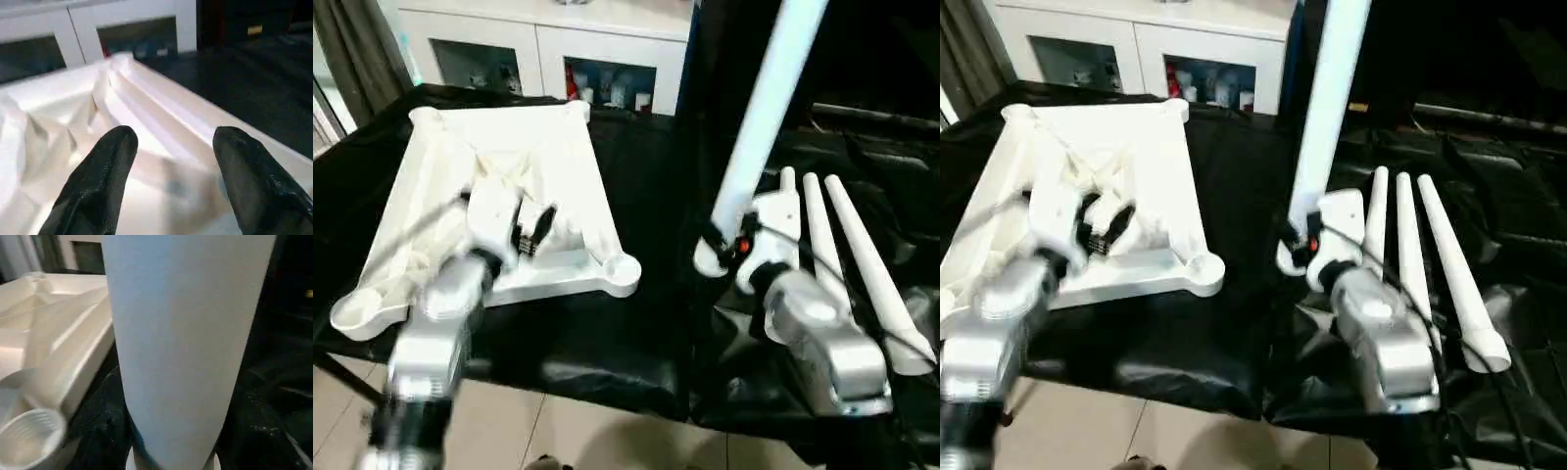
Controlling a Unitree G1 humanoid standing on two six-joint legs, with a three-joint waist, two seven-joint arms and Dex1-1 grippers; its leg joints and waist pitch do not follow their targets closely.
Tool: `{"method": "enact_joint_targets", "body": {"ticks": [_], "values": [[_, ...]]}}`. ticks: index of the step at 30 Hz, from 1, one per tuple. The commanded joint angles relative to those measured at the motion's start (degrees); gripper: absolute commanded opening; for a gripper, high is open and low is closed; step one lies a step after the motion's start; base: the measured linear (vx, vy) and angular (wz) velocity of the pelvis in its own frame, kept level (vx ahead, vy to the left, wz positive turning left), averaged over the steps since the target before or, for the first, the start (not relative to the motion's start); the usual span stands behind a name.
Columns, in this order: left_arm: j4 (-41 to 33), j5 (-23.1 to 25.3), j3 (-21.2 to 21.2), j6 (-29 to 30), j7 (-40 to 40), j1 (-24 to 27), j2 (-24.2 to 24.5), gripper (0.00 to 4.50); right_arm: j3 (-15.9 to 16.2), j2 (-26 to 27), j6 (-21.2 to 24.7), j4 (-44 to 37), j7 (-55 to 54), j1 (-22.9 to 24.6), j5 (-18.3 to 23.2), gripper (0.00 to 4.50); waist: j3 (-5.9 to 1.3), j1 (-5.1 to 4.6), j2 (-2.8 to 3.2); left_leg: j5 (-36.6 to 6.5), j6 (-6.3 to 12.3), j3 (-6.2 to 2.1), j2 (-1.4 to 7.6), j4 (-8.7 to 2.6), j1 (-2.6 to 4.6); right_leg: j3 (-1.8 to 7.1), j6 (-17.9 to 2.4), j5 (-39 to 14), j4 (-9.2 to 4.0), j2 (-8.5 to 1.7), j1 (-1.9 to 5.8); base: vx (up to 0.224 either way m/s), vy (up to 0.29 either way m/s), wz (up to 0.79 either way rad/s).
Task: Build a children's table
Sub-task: Pick table leg
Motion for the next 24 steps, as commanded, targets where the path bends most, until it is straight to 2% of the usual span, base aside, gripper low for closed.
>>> {"method": "enact_joint_targets", "body": {"ticks": [1,3,4,5,6,8,9,10,11,12,13,14,15,16,17,18,19,21,24], "values": [[-2.1,-1.34,-0.08,1.67,-0.77,-0.37,0.17,3.01,0.49,0.56,-0.97,-0.88,0.74,0.12,0.42,1.9,-3.72,0.13,0.97,-15.71,-1.89,-1.62,3.05,-4.86,1.15,3.45,-7.15,-16.37,-5.66,-4.74,2.2,0.0,0.0,0.0],[-2.12,-1.98,-1.96,0.8,-4.03,-0.34,1.5,3.01,0.44,1.14,-0.49,-1.46,1.17,0.16,1.46,1.9,-3.67,0.16,1.07,-16.99,-2.01,-1.79,3.08,-5.04,1.32,3.46,-6.82,-17.32,-5.81,-4.74,1.98,0.0,0.0,0.0],[-1.24,-1.79,-4.59,-0.34,-8.48,-0.87,3.68,3.01,0.72,0.95,-0.59,-1.15,1.75,-0.09,1.3,1.9,-3.63,0.12,1.13,-17.61,-2.31,-1.78,3.08,-5.12,1.33,3.47,-6.61,-17.41,-5.83,-4.65,1.91,0.0,0.0,0.0],[-1.24,-1.79,-4.59,-0.34,-8.48,-0.87,3.68,3.18,0.72,0.95,-0.59,-1.15,1.75,-0.09,1.3,1.9,-3.68,0.31,1.18,-17.87,-2.47,-1.89,3.15,-5.23,1.45,3.54,-6.25,-17.6,-5.77,-4.73,1.86,0.0,0.0,0.0],[0.45,-0.3,-8.27,-1.34,-15.65,-1.88,6.97,3.28,1.22,0.17,-1.13,-0.72,2.99,-0.25,0.91,1.9,-3.63,0.2,1.18,-17.87,-2.63,-1.88,3.16,-5.31,1.38,3.55,-6.33,-17.24,-5.69,-4.68,1.87,0.0,0.0,0.0],[3.11,1.0,-11.73,-2.48,-23.16,-3.36,10.31,3.35,1.33,-0.67,-1.2,-0.44,4.4,-0.45,1.21,1.9,-3.66,0.71,1.13,-17.53,-2.56,-1.82,2.99,-5.38,1.61,3.65,-5.56,-17.41,-5.8,-4.74,1.68,0.0,0.0,0.0],[4.02,1.39,-12.91,-2.78,-25.88,-3.93,11.4,3.37,1.25,-0.98,-1.08,-0.24,4.85,-0.58,1.43,1.9,-3.7,0.66,1.14,-17.43,-2.78,-1.79,3.07,-5.39,1.57,3.7,-5.78,-16.9,-5.6,-4.81,1.74,0.0,0.0,0.0],[5.85,1.81,-13.74,-4.06,-28.6,-5.07,12.2,3.6,1.09,-1.52,-0.87,-0.02,5.9,-0.67,1.94,1.9,-3.72,0.72,1.23,-17.16,-3.24,-1.83,3.18,-5.47,1.57,3.69,-6.31,-15.87,-5.4,-4.93,1.86,0.0,0.0,0.0],[7.08,2.02,-14.25,-4.9,-30.32,-5.85,12.72,3.6,0.96,-1.86,-0.75,0.13,6.7,-0.71,2.25,1.9,-3.67,0.73,1.18,-17.06,-3.17,-1.78,3.11,-5.5,1.6,3.69,-6.42,-15.71,-5.6,-4.92,1.82,0.0,0.0,0.0],[11.73,2.32,-15.68,-6.15,-35.44,-8.98,13.57,3.74,0.7,-3.14,0.85,0.1,9.21,-0.82,3.63,1.9,-3.81,0.84,1.59,-16.96,-3.46,-1.77,3.19,-5.4,1.71,3.74,-7.0,-14.46,-5.32,-5.03,1.89,0.0,0.0,0.0],[13.76,3.23,-16.85,-7.41,-37.72,-10.3,14.3,3.78,0.72,-3.78,1.4,-0.01,10.36,-0.89,4.12,1.9,-3.91,1.07,1.64,-16.89,-3.37,-1.66,2.98,-5.28,1.89,3.71,-6.94,-14.14,-5.53,-4.93,1.92,0.0,0.0,0.0],[16.16,4.1,-18.0,-7.57,-39.7,-11.79,14.93,3.87,1.02,-4.62,2.02,-0.21,11.66,-0.92,4.44,1.9,-3.99,1.15,1.84,-15.76,-3.33,-1.8,3.02,-5.32,1.56,3.73,-7.43,-11.91,-5.16,-5.04,2.3,0.0,0.0,0.0],[17.22,4.53,-18.55,-7.56,-40.42,-12.46,15.18,3.87,1.15,-5.02,2.22,-0.22,12.27,-0.98,4.53,1.9,-4.03,1.15,1.66,-15.35,-3.39,-1.75,3.06,-5.35,1.56,3.69,-7.7,-10.88,-5.07,-5.01,2.37,0.0,0.0,0.0],[19.99,5.63,-19.7,-8.66,-41.32,-14.0,15.64,3.87,1.58,-5.89,2.17,-0.18,13.38,-1.06,4.33,1.9,-4.01,1.09,1.93,-14.75,-3.11,-1.72,2.97,-5.25,1.44,3.62,-8.21,-9.67,-5.07,-5.04,2.49,0.0,0.0,0.0],[22.56,6.78,-20.71,-9.92,-41.8,-15.32,15.96,3.69,1.94,-6.54,1.98,-0.14,14.12,-1.08,4.08,1.9,-4.18,1.15,1.79,-14.33,-3.13,-1.7,3.03,-5.12,1.52,3.63,-8.46,-8.94,-4.9,-5.15,2.64,0.0,0.0,0.0],[26.12,7.96,-21.4,-12.32,-41.52,-16.99,15.88,3.5,2.19,-7.15,2.17,-0.28,15.15,-1.0,4.24,1.9,-4.21,1.13,2.1,-13.5,-2.89,-1.7,3.02,-5.02,1.39,3.62,-9.02,-7.96,-4.76,-5.22,2.69,0.0,0.0,0.0],[28.82,8.77,-21.87,-13.95,-41.43,-18.28,15.75,3.5,2.37,-7.63,2.39,-0.43,15.98,-0.91,4.41,1.9,-4.24,1.21,2.09,-13.64,-2.42,-1.68,2.86,-4.88,1.35,3.58,-8.97,-8.49,-5.02,-5.23,2.82,0.0,0.0,0.0],[31.23,9.05,-22.35,-13.97,-42.61,-19.55,15.61,3.46,2.71,-8.31,2.49,-0.69,16.85,-0.75,4.35,1.9,-4.37,1.24,2.04,-12.75,-2.35,-1.68,3.03,-4.83,1.33,3.55,-9.57,-7.93,-4.82,-5.38,2.99,0.0,0.0,0.0],[35.84,8.71,-22.15,-15.95,-45.74,-22.01,14.78,3.04,3.07,-9.17,2.64,-0.86,17.53,-0.62,4.33,1.9,-4.37,1.27,2.13,-12.64,-2.11,-1.66,3.21,-4.84,1.37,3.51,-10.72,-8.47,-4.89,-5.5,2.89,0.0,0.0,0.0]]}}
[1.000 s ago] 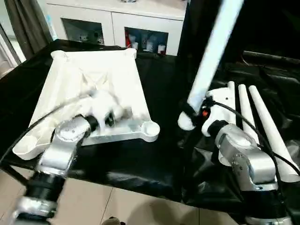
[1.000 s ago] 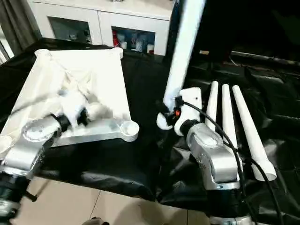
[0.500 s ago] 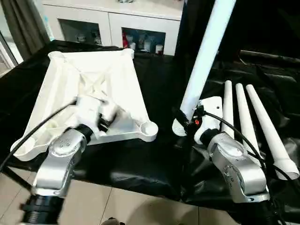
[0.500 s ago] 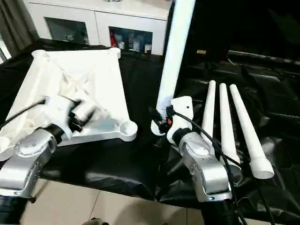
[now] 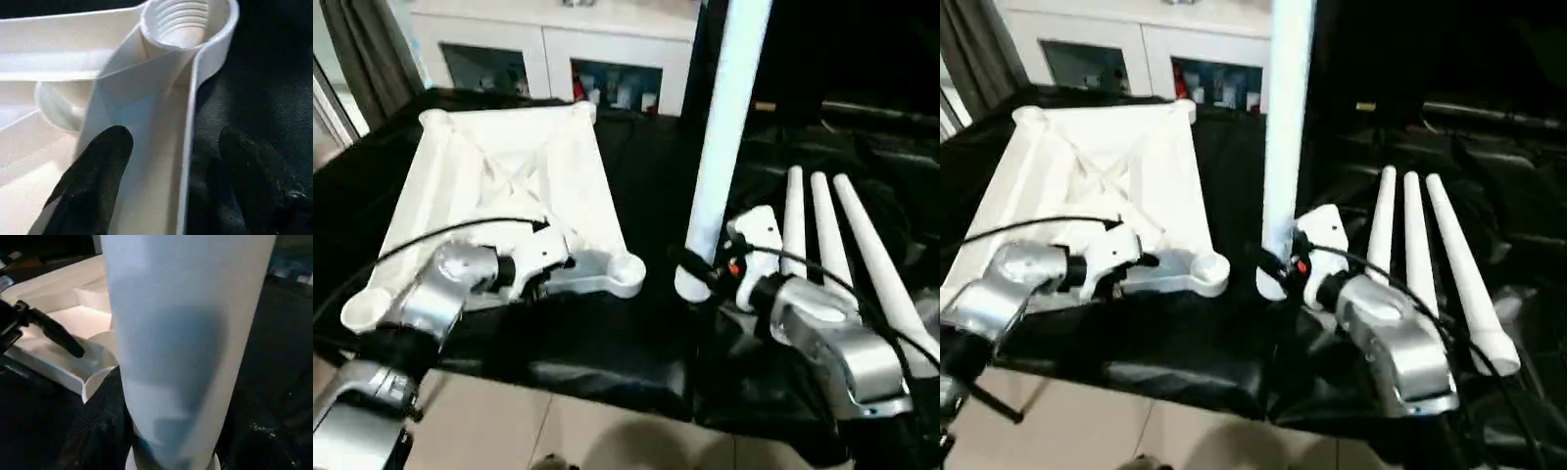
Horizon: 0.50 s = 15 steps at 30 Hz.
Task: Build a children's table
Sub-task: Pick table leg
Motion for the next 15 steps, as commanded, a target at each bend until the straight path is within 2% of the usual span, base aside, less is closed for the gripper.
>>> {"method": "enact_joint_targets", "body": {"ticks": [1,2,4,5,6,7,8,10,13,15], "values": [[4.96,0.49,-0.41,-2.26,-2.19,-3.28,-0.96,3.02,0.19,-1.09,0.74,-1.4,1.11,-0.07,0.84,1.9,-4.17,-0.02,1.18,-13.1,-2.02,-1.47,3.11,-4.56,1.5,3.51,-10.72,-8.98,-4.95,-5.32,2.63,0.0,0.0,0.0],[6.28,0.35,-0.47,-2.47,-3.19,-4.14,-1.31,2.96,0.17,-1.41,0.97,-1.68,1.33,-0.03,0.95,1.9,-4.29,0.06,1.07,-13.05,-2.1,-1.54,3.19,-4.57,1.5,3.51,-10.99,-8.63,-4.73,-5.44,2.91,0.0,0.0,0.0],[7.82,0.34,-0.58,-3.2,-3.9,-4.9,-1.58,2.84,0.19,-1.6,1.03,-1.76,1.55,-0.03,0.89,1.9,-4.24,0.15,1.01,-12.91,-1.97,-1.56,3.28,-4.6,1.44,3.51,-11.28,-8.35,-4.71,-5.53,2.88,0.0,0.0,0.0],[9.54,0.2,-0.55,-3.35,-4.69,-5.84,-2.01,2.6,0.11,-1.82,1.15,-1.91,1.88,0.03,0.96,1.9,-4.24,0.12,1.02,-12.98,-1.99,-1.57,3.36,-4.61,1.46,3.53,-11.37,-8.4,-4.7,-5.6,2.88,0.0,0.0,0.0],[13.27,0.5,-0.46,-4.62,-5.41,-7.73,-2.88,2.59,0.09,-2.29,1.31,-2.04,2.51,0.01,1.0,1.9,-4.25,0.08,0.68,-12.99,-1.89,-1.48,3.35,-4.56,1.55,3.52,-11.42,-8.83,-4.78,-5.59,2.88,0.0,0.0,0.0],[14.38,0.71,-0.45,-5.11,-5.42,-8.31,-3.13,2.55,0.13,-2.48,1.34,-2.05,2.69,-0.05,0.97,1.9,-4.2,0.25,0.8,-12.98,-1.6,-1.39,3.14,-4.44,1.58,3.51,-11.17,-9.83,-4.98,-5.59,2.91,0.0,0.0,0.0],[15.25,1.0,-0.54,-5.49,-5.34,-8.76,-3.29,2.45,0.17,-2.62,1.38,-2.06,2.83,-0.1,0.94,1.9,-4.22,0.16,0.66,-12.38,-1.48,-1.57,3.31,-4.56,1.3,3.5,-11.24,-9.44,-4.8,-5.71,3.13,0.0,0.0,0.0],[17.42,1.32,-0.41,-6.28,-6.19,-9.82,-3.73,2.18,0.12,-2.68,1.48,-1.99,3.09,-0.24,1.0,1.9,-4.25,0.06,0.56,-11.88,-1.26,-1.55,3.39,-4.56,1.27,3.51,-11.47,-8.8,-4.75,-5.74,3.12,0.0,0.0,0.0],[20.1,1.89,-0.41,-7.37,-6.96,-11.19,-4.14,2.07,0.3,-2.72,1.59,-1.92,3.29,-0.41,1.07,1.9,-4.31,0.13,0.72,-11.26,-0.88,-1.51,3.39,-4.46,1.37,3.49,-11.79,-7.99,-4.79,-5.75,3.08,0.0,0.0,0.0],[20.8,1.87,-0.47,-7.11,-8.18,-11.56,-4.13,1.82,0.58,-2.77,1.68,-2.2,3.44,-0.24,1.06,1.9,-4.34,0.14,0.79,-11.1,-0.78,-1.54,3.44,-4.47,1.33,3.47,-12.28,-7.12,-4.66,-5.79,3.14,0.0,0.0,0.0]]}}
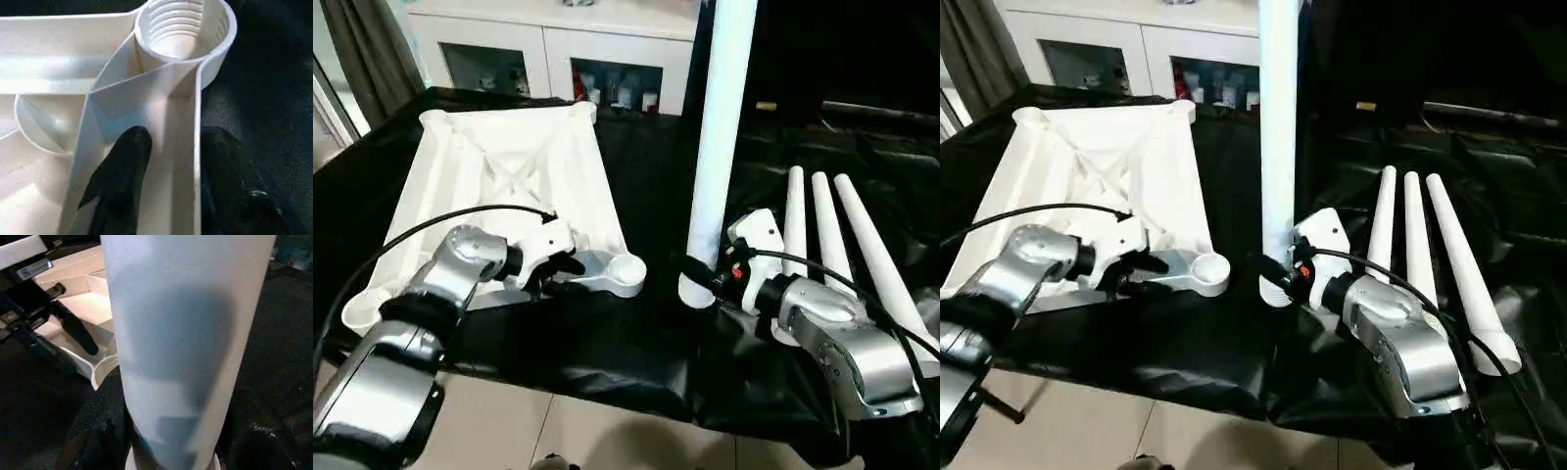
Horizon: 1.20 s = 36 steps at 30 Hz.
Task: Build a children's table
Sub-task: Pick table leg
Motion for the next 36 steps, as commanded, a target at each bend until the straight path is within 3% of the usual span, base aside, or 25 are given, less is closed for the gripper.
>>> {"method": "enact_joint_targets", "body": {"ticks": [1,21,22,27,33,35,36], "values": [[0.96,0.75,-0.35,-0.46,-1.09,-1.04,0.17,1.73,0.18,-0.54,0.44,-1.53,0.45,-0.25,0.73,1.9,-4.39,0.13,0.67,-10.93,-0.74,-1.54,3.48,-4.42,1.37,3.48,-12.53,-6.58,-4.39,-5.78,3.1,0.0,0.0,0.0],[7.34,1.2,2.36,-4.56,-2.11,-1.93,0.2,0.05,0.62,-0.56,0.49,-0.44,1.73,-1.19,0.39,1.9,-4.18,0.23,0.61,-12.33,-0.81,-1.54,3.58,-4.54,1.48,3.52,-12.67,-9.09,-4.77,-6.05,3.07,0.0,0.0,0.0],[7.29,0.87,2.65,-4.71,-2.21,-1.91,0.03,0.05,0.65,-0.55,0.46,-0.43,1.81,-1.17,0.36,1.9,-4.12,0.22,0.91,-12.7,-0.92,-1.55,3.57,-4.56,1.52,3.52,-12.54,-9.85,-4.85,-6.0,2.97,0.0,0.0,0.0],[7.03,-1.1,4.53,-5.49,-2.73,-0.9,-0.94,0.05,0.61,-0.46,0.58,-0.65,1.94,-0.97,0.49,1.9,-4.27,0.2,0.87,-12.3,-1.04,-1.62,3.61,-4.58,1.46,3.5,-12.71,-8.36,-4.66,-5.95,3.07,0.0,0.0,0.0],[4.83,-1.3,4.68,-7.34,-3.91,2.09,-1.42,0.05,0.89,-0.44,0.54,-0.63,2.08,-0.82,0.5,1.9,-4.31,0.22,0.72,-9.96,0.49,-1.5,3.56,-4.39,1.08,3.46,-12.84,-7.45,-4.53,-6.02,3.31,0.0,0.0,0.0],[4.9,-1.14,4.6,-7.56,-3.91,2.3,-1.63,0.05,0.9,-0.42,0.48,-0.4,2.16,-0.92,0.51,1.9,-4.35,0.27,0.82,-9.88,0.91,-1.33,3.45,-4.26,1.24,3.47,-12.4,-8.65,-4.69,-5.95,3.07,0.0,0.0,0.0],[5.04,-1.53,4.92,-7.22,-4.19,2.31,-1.85,0.29,0.94,-0.37,0.47,-0.31,2.18,-0.95,0.51,1.9,-4.33,0.29,0.83,-9.82,1.01,-1.3,3.4,-4.24,1.22,3.47,-12.26,-9.1,-4.75,-5.92,3.04,0.0,0.0,0.0]]}}
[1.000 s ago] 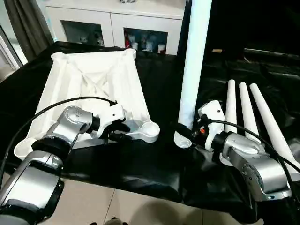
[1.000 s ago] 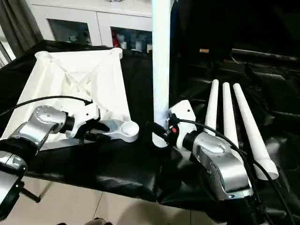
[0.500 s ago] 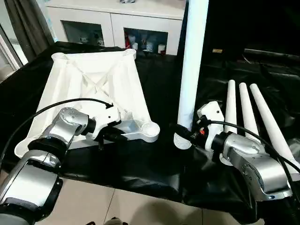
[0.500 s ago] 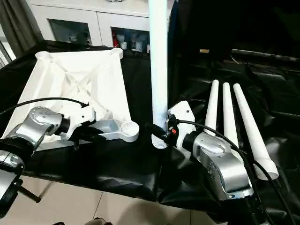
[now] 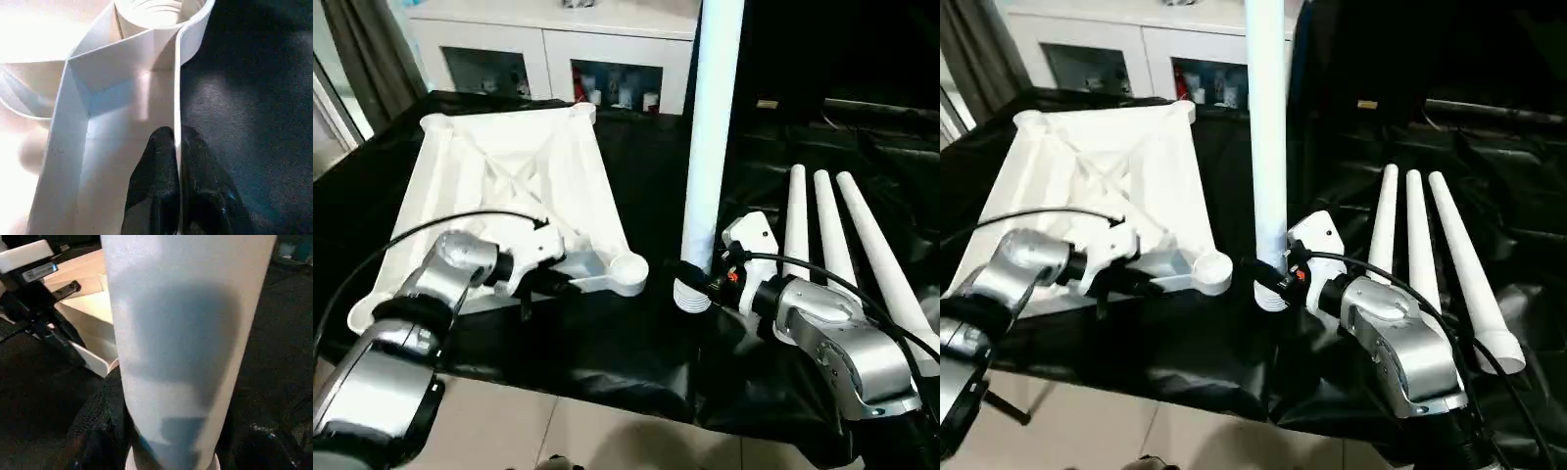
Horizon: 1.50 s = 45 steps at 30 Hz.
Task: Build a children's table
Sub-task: Pick table leg
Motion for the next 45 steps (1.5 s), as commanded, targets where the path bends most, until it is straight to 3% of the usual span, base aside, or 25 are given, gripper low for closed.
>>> {"method": "enact_joint_targets", "body": {"ticks": [1,6,15,24,29,30,31,36,37,38,39,41,42,43,45], "values": [[0.09,-3.37,2.34,-0.29,-1.05,1.11,-1.72,0.45,-0.03,0.02,0.14,-0.25,0.38,-0.75,0.41,1.9,-4.07,0.23,-0.25,-9.97,0.94,-1.35,3.4,-4.18,1.2,3.47,-11.75,-10.48,-4.79,-5.9,2.94,0.0,0.0,0.0],[0.18,-1.36,1.46,-0.95,-0.62,0.68,-1.68,0.75,0.08,0.01,0.25,-0.33,0.53,-0.72,0.46,1.9,-4.06,0.42,-0.16,-10.87,0.63,-1.45,3.54,-4.31,1.21,3.4,-11.47,-11.63,-4.93,-5.88,2.87,0.0,0.0,0.0],[0.92,-1.17,2.62,-1.13,0.85,-0.18,-2.11,0.75,-0.02,-0.24,0.38,-0.63,0.69,-0.51,0.47,1.9,-4.08,0.31,-0.09,-10.95,0.48,-1.45,3.46,-4.34,1.24,3.41,-10.96,-11.75,-5.0,-5.87,2.83,0.0,0.0,0.0],[1.22,-2.41,4.05,-0.7,1.09,0.0,-2.26,0.04,0.13,-0.04,0.31,-0.67,0.8,-0.41,0.62,1.9,-4.07,0.3,-0.45,-10.38,0.81,-1.43,3.47,-4.34,1.15,3.39,-11.05,-11.55,-4.93,-5.94,2.85,0.0,0.0,0.0],[0.45,-2.93,4.4,-0.73,0.63,1.14,-2.39,0.04,-0.42,0.98,0.8,-0.13,0.57,-1.35,1.58,1.9,-4.04,0.26,-0.34,-10.72,0.77,-1.46,3.48,-4.37,1.15,3.4,-10.67,-12.84,-5.07,-5.98,2.78,0.0,0.0,0.0],[0.28,-2.82,4.26,-0.62,0.44,1.4,-2.38,0.04,-0.73,1.29,0.95,0.0,0.48,-1.63,1.95,1.9,-4.04,0.22,-1.08,-10.52,0.93,-1.38,3.48,-4.42,1.11,3.39,-10.55,-12.71,-5.1,-5.94,2.84,0.0,0.0,0.0],[-0.16,-2.07,3.49,-0.14,0.16,2.21,-2.22,0.04,-1.71,2.15,1.4,0.28,0.34,-2.61,3.21,1.9,-4.06,0.35,-0.73,-10.14,1.0,-1.48,3.53,-4.38,1.17,3.39,-10.75,-12.78,-4.87,-6.11,2.77,0.0,0.0,0.0],[-3.73,-0.45,1.2,0.12,-0.53,4.38,-1.99,0.0,-3.77,3.52,3.8,1.23,0.44,-5.75,6.29,1.9,-4.03,0.17,-0.75,-9.77,0.89,-1.5,3.78,-4.54,1.24,3.42,-10.79,-12.71,-4.72,-6.05,2.64,0.0,0.0,0.0],[-4.27,-0.39,1.08,0.18,-0.52,4.59,-2.06,0.0,-3.7,3.47,3.92,1.4,0.6,-6.06,6.29,1.89,-4.09,0.16,-0.69,-9.15,0.92,-1.38,3.69,-4.47,1.19,3.44,-10.81,-11.42,-4.64,-5.96,2.6,0.0,0.0,0.0],[-6.2,-0.57,0.78,0.78,-0.96,5.22,-2.27,0.0,-3.45,3.57,4.36,2.17,0.97,-6.85,6.36,1.89,-4.13,0.14,-1.06,-8.8,0.98,-1.35,3.72,-4.48,1.19,3.46,-10.94,-10.6,-4.57,-5.98,2.65,0.0,0.0,0.0],[-7.54,-0.67,0.63,1.25,-1.33,5.66,-2.42,0.0,-3.29,3.66,4.7,2.7,1.22,-7.39,6.43,1.89,-4.28,0.2,-0.77,-7.84,1.16,-1.35,3.74,-4.44,1.2,3.4,-11.47,-8.55,-4.25,-5.97,2.64,0.0,0.0,0.0],[-11.29,-1.34,0.6,2.83,-1.24,6.75,-3.27,0.0,-1.48,3.19,6.37,4.66,2.09,-8.78,5.44,1.89,-4.37,0.21,-1.23,-7.04,1.55,-1.22,3.72,-4.31,1.17,3.36,-12.45,-6.44,-3.96,-6.07,2.84,0.0,0.0,0.0],[-12.05,-1.47,0.62,3.21,-1.12,6.96,-3.47,0.0,-0.97,3.0,6.86,5.1,2.29,-9.06,5.17,1.89,-4.31,0.21,-1.12,-6.85,1.58,-1.18,3.67,-4.31,1.14,3.32,-12.58,-6.45,-3.98,-6.03,2.8,0.0,0.0,0.0],[-13.35,-1.53,0.53,3.75,-0.88,7.33,-3.72,0.0,-0.2,2.79,7.45,5.89,2.73,-9.47,4.92,1.89,-4.28,0.2,-1.45,-7.06,1.77,-1.03,3.61,-4.26,1.16,3.34,-12.46,-6.9,-4.13,-5.91,2.72,0.0,0.0,0.0],[-14.97,-1.57,0.37,4.31,-0.61,7.77,-4.02,0.0,1.19,2.55,7.5,7.13,3.47,-10.01,4.28,1.89,-4.23,0.51,-1.29,-7.19,1.75,-1.03,3.59,-4.24,1.19,3.37,-11.87,-7.88,-4.21,-5.96,2.68,0.0,0.0,0.0]]}}
